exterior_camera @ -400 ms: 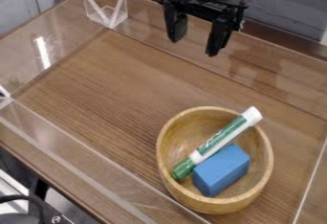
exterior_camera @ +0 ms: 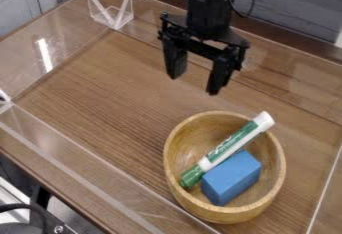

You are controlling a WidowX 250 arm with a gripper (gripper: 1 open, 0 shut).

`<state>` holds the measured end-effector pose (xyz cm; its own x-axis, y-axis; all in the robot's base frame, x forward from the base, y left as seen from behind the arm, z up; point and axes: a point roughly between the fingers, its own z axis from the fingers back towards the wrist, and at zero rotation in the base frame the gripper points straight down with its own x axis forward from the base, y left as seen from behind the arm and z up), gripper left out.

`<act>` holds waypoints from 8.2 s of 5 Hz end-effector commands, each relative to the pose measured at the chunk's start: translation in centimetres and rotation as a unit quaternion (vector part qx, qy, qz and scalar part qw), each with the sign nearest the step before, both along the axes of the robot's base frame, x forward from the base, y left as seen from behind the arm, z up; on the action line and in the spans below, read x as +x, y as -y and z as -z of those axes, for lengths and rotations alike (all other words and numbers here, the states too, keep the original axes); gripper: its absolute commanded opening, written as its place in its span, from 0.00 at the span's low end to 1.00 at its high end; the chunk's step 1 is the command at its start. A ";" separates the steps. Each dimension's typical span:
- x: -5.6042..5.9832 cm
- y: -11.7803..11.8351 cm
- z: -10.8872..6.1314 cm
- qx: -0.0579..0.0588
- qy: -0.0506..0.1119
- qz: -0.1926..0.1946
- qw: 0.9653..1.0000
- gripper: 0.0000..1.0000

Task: Remove the green marker from inside the brown bowl and put it on the table

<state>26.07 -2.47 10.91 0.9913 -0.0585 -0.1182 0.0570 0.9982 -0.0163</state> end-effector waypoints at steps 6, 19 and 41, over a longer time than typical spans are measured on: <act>-2.1 3.2 0.3 -0.007 0.026 0.040 0.999 1.00; -3.3 5.9 4.5 -0.052 0.044 0.120 0.990 1.00; -4.8 5.3 6.6 -0.051 0.010 0.139 0.989 0.00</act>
<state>21.90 -8.31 4.54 0.9477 -0.3152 -0.0499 0.3076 0.9438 -0.1208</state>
